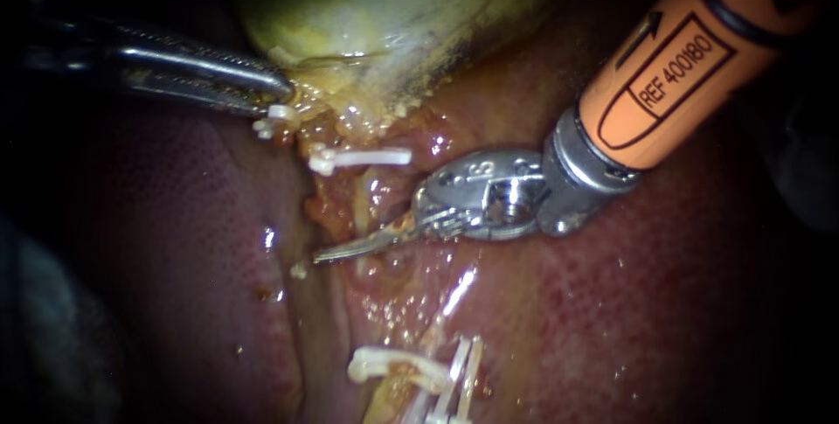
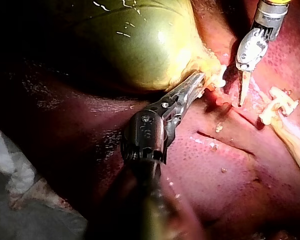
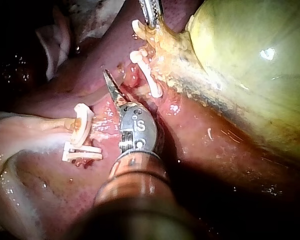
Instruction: Go back from the cut right tube
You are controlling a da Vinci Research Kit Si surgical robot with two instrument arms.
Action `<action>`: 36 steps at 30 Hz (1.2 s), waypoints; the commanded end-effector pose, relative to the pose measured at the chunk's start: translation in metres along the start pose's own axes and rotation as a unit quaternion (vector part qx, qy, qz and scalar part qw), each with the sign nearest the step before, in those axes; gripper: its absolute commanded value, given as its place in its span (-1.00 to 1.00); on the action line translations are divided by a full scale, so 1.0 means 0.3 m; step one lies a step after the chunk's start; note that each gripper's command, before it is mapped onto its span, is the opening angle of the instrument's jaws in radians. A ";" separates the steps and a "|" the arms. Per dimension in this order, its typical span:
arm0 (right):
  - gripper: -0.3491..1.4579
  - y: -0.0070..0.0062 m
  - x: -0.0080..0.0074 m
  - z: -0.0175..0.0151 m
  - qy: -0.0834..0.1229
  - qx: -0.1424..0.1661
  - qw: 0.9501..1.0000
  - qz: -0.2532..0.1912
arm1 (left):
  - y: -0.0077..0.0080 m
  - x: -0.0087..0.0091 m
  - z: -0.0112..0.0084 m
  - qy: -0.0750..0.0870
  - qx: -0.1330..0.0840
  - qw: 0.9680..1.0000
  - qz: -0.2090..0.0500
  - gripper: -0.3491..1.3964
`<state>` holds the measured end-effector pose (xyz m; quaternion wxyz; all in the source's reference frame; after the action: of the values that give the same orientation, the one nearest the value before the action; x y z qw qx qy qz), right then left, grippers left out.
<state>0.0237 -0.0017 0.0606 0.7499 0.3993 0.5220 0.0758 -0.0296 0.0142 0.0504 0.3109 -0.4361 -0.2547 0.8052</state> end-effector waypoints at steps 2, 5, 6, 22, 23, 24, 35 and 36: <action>-0.48 -0.0008 0.0004 0.001 0.003 -0.008 1.000 0.003 | 0.0002 0.0001 -0.0003 0.000 0.000 1.000 0.000 -1.00; 0.52 -0.0012 0.0008 0.002 0.007 -0.025 1.000 0.003 | 0.0001 0.0002 -0.0005 0.000 0.000 1.000 0.000 -1.00; 0.61 -0.0012 0.0008 0.002 0.011 -0.029 1.000 0.003 | 0.0001 0.0002 -0.0005 0.000 0.000 1.000 0.000 -1.00; 0.97 -0.0117 -0.0048 -0.006 0.044 -0.175 0.984 0.005 | -0.0005 -0.0003 -0.0012 0.000 -0.001 1.000 0.000 -1.00; 0.97 -0.0132 -0.0055 -0.008 0.044 -0.191 0.981 -0.002 | -0.0007 -0.0003 -0.0012 0.000 -0.001 1.000 0.000 -1.00; 0.97 -0.0146 -0.0063 -0.009 0.042 -0.205 0.978 -0.013 | -0.0008 -0.0003 -0.0012 0.000 -0.001 1.000 0.000 -1.00; 0.99 -0.0221 -0.0150 -0.034 0.009 -0.276 0.956 -0.094 | -0.0011 -0.0005 -0.0013 0.000 0.000 1.000 0.001 -1.00; 0.99 -0.0223 -0.0151 -0.036 0.009 -0.277 0.956 -0.098 | -0.0011 -0.0005 -0.0013 0.000 0.000 1.000 0.001 -1.00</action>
<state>0.0100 -0.0028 0.0577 0.8311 0.1195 0.5241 0.1422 -0.0291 0.0144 0.0505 0.3104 -0.4362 -0.2546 0.8053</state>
